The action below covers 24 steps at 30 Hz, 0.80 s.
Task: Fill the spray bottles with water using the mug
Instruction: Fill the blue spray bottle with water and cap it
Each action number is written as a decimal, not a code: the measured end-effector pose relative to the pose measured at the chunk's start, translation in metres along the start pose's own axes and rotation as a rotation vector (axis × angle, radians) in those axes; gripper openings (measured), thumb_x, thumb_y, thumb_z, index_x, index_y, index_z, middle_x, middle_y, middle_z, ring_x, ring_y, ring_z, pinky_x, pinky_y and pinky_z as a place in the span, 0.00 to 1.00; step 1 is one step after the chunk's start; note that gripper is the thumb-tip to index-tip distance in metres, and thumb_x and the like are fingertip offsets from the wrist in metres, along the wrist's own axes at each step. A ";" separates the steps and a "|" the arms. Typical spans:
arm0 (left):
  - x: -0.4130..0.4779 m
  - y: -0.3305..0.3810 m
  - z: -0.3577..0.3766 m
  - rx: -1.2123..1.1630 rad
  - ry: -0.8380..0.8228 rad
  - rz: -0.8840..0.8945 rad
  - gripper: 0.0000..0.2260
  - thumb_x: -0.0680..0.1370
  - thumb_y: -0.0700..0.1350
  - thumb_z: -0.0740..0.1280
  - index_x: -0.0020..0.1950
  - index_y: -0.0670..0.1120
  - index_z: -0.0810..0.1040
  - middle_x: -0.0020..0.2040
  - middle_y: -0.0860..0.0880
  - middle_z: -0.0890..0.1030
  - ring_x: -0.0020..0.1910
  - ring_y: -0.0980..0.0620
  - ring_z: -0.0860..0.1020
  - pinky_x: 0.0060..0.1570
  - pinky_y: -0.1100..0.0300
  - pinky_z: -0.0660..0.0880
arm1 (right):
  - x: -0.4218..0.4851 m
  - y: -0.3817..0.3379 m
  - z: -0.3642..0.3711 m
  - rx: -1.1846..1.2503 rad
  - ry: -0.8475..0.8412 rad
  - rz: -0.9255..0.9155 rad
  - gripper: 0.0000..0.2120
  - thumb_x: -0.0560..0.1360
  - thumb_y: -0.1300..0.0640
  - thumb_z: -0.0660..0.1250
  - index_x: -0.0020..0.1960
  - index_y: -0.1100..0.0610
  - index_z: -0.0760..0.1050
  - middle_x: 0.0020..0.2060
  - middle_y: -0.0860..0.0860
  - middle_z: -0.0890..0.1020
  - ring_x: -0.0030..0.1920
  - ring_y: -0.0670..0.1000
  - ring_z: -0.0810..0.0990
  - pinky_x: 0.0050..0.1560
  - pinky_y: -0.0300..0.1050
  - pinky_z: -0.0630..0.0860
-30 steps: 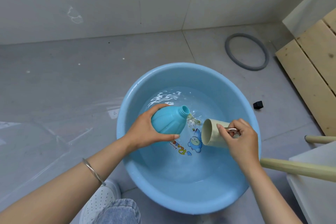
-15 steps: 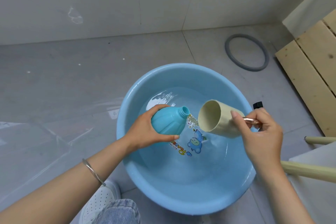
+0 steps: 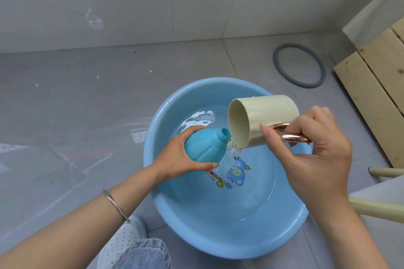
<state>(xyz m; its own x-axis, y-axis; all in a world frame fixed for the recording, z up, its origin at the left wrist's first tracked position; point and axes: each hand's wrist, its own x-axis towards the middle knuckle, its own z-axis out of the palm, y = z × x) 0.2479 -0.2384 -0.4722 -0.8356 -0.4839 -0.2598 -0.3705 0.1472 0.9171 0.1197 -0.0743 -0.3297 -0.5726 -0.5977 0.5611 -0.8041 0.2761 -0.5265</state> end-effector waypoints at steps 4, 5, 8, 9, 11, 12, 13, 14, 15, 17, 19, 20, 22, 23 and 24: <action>-0.001 0.002 -0.001 -0.024 -0.004 0.010 0.35 0.56 0.61 0.80 0.61 0.63 0.73 0.56 0.64 0.78 0.55 0.63 0.78 0.56 0.63 0.76 | 0.003 -0.003 0.003 -0.034 -0.012 -0.093 0.18 0.71 0.56 0.72 0.28 0.61 0.69 0.29 0.48 0.66 0.36 0.49 0.61 0.38 0.42 0.60; 0.000 0.002 -0.001 -0.025 -0.004 0.016 0.35 0.56 0.60 0.80 0.62 0.62 0.73 0.56 0.63 0.78 0.55 0.63 0.77 0.56 0.62 0.75 | 0.003 -0.004 0.004 -0.040 -0.013 -0.114 0.18 0.71 0.56 0.72 0.28 0.61 0.69 0.29 0.49 0.66 0.36 0.49 0.61 0.39 0.43 0.61; 0.000 0.001 0.000 -0.021 -0.004 0.018 0.35 0.57 0.59 0.81 0.62 0.63 0.73 0.57 0.63 0.78 0.56 0.62 0.77 0.57 0.61 0.76 | 0.003 -0.006 0.006 -0.070 -0.014 -0.171 0.18 0.71 0.56 0.71 0.28 0.61 0.69 0.28 0.52 0.67 0.36 0.48 0.60 0.40 0.42 0.60; 0.000 0.000 0.000 -0.022 -0.002 0.017 0.35 0.58 0.59 0.81 0.62 0.63 0.73 0.57 0.64 0.78 0.56 0.62 0.77 0.58 0.61 0.76 | 0.003 -0.006 0.006 -0.076 -0.013 -0.186 0.18 0.71 0.56 0.71 0.28 0.61 0.69 0.28 0.52 0.67 0.36 0.48 0.60 0.41 0.39 0.59; 0.000 0.000 0.000 -0.024 0.000 0.013 0.34 0.58 0.58 0.81 0.61 0.63 0.73 0.56 0.64 0.78 0.55 0.63 0.78 0.57 0.61 0.76 | 0.003 -0.006 0.006 -0.077 -0.015 -0.208 0.18 0.71 0.56 0.71 0.28 0.62 0.70 0.28 0.52 0.67 0.36 0.47 0.59 0.42 0.36 0.60; 0.000 0.000 -0.001 -0.024 0.000 0.011 0.34 0.58 0.58 0.82 0.61 0.63 0.73 0.56 0.63 0.78 0.55 0.62 0.78 0.57 0.61 0.76 | 0.003 -0.006 0.007 -0.079 -0.017 -0.221 0.18 0.71 0.56 0.71 0.28 0.62 0.70 0.27 0.52 0.68 0.36 0.47 0.59 0.44 0.36 0.60; 0.000 0.000 0.000 -0.024 0.001 0.011 0.34 0.58 0.57 0.82 0.61 0.63 0.73 0.56 0.63 0.79 0.55 0.62 0.78 0.57 0.61 0.76 | 0.003 -0.007 0.007 -0.084 -0.018 -0.236 0.17 0.71 0.57 0.72 0.28 0.62 0.70 0.27 0.52 0.68 0.36 0.47 0.60 0.44 0.36 0.60; 0.000 0.000 -0.001 -0.024 0.002 0.011 0.34 0.58 0.56 0.82 0.62 0.62 0.73 0.56 0.63 0.79 0.55 0.62 0.78 0.57 0.62 0.76 | 0.003 -0.007 0.007 -0.090 -0.018 -0.251 0.17 0.71 0.57 0.72 0.28 0.62 0.70 0.27 0.53 0.68 0.36 0.48 0.60 0.45 0.36 0.60; 0.000 0.000 0.000 -0.025 0.004 0.012 0.34 0.59 0.55 0.83 0.62 0.62 0.73 0.56 0.63 0.79 0.55 0.62 0.78 0.56 0.63 0.76 | 0.003 -0.007 0.007 -0.095 -0.016 -0.265 0.18 0.71 0.57 0.72 0.28 0.62 0.70 0.27 0.53 0.68 0.36 0.49 0.61 0.45 0.37 0.60; 0.000 0.000 -0.001 -0.021 0.006 0.012 0.34 0.60 0.53 0.83 0.62 0.62 0.74 0.56 0.63 0.79 0.55 0.63 0.77 0.55 0.66 0.75 | 0.004 -0.007 0.008 -0.106 -0.011 -0.291 0.18 0.71 0.57 0.72 0.27 0.63 0.71 0.27 0.53 0.68 0.35 0.50 0.62 0.45 0.37 0.60; -0.001 0.001 -0.001 -0.022 0.003 0.013 0.33 0.60 0.52 0.83 0.62 0.62 0.74 0.56 0.64 0.78 0.55 0.63 0.77 0.53 0.69 0.74 | 0.004 -0.006 0.007 -0.121 -0.009 -0.322 0.19 0.71 0.58 0.72 0.27 0.63 0.70 0.26 0.54 0.68 0.35 0.51 0.61 0.44 0.38 0.60; -0.001 0.001 -0.001 -0.023 0.001 0.016 0.33 0.60 0.52 0.83 0.62 0.62 0.74 0.55 0.64 0.78 0.55 0.63 0.77 0.53 0.68 0.74 | 0.004 -0.006 0.007 -0.126 -0.010 -0.338 0.19 0.71 0.58 0.72 0.27 0.63 0.70 0.26 0.54 0.68 0.35 0.51 0.61 0.44 0.38 0.59; -0.001 0.002 -0.002 -0.029 0.000 0.017 0.33 0.60 0.53 0.83 0.62 0.62 0.74 0.55 0.64 0.79 0.55 0.63 0.78 0.54 0.66 0.74 | 0.004 -0.006 0.007 -0.119 0.000 -0.334 0.19 0.71 0.57 0.72 0.27 0.62 0.70 0.27 0.52 0.68 0.36 0.49 0.61 0.44 0.38 0.59; -0.001 0.002 -0.002 -0.035 0.000 0.016 0.34 0.59 0.55 0.83 0.62 0.62 0.74 0.55 0.64 0.79 0.55 0.63 0.78 0.55 0.65 0.75 | 0.003 -0.006 0.008 -0.102 0.013 -0.300 0.18 0.71 0.57 0.72 0.27 0.61 0.70 0.28 0.49 0.67 0.36 0.48 0.60 0.44 0.38 0.60; -0.001 0.002 -0.002 -0.045 -0.002 0.014 0.34 0.58 0.56 0.82 0.62 0.62 0.74 0.56 0.63 0.79 0.55 0.63 0.78 0.56 0.63 0.75 | 0.000 -0.004 0.009 -0.072 0.033 -0.228 0.18 0.71 0.56 0.71 0.28 0.60 0.70 0.29 0.47 0.66 0.36 0.47 0.60 0.43 0.38 0.60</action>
<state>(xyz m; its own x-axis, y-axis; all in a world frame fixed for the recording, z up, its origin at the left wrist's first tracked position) 0.2489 -0.2392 -0.4692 -0.8413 -0.4807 -0.2472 -0.3402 0.1154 0.9333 0.1242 -0.0824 -0.3330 -0.3787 -0.6264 0.6813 -0.9219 0.1906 -0.3372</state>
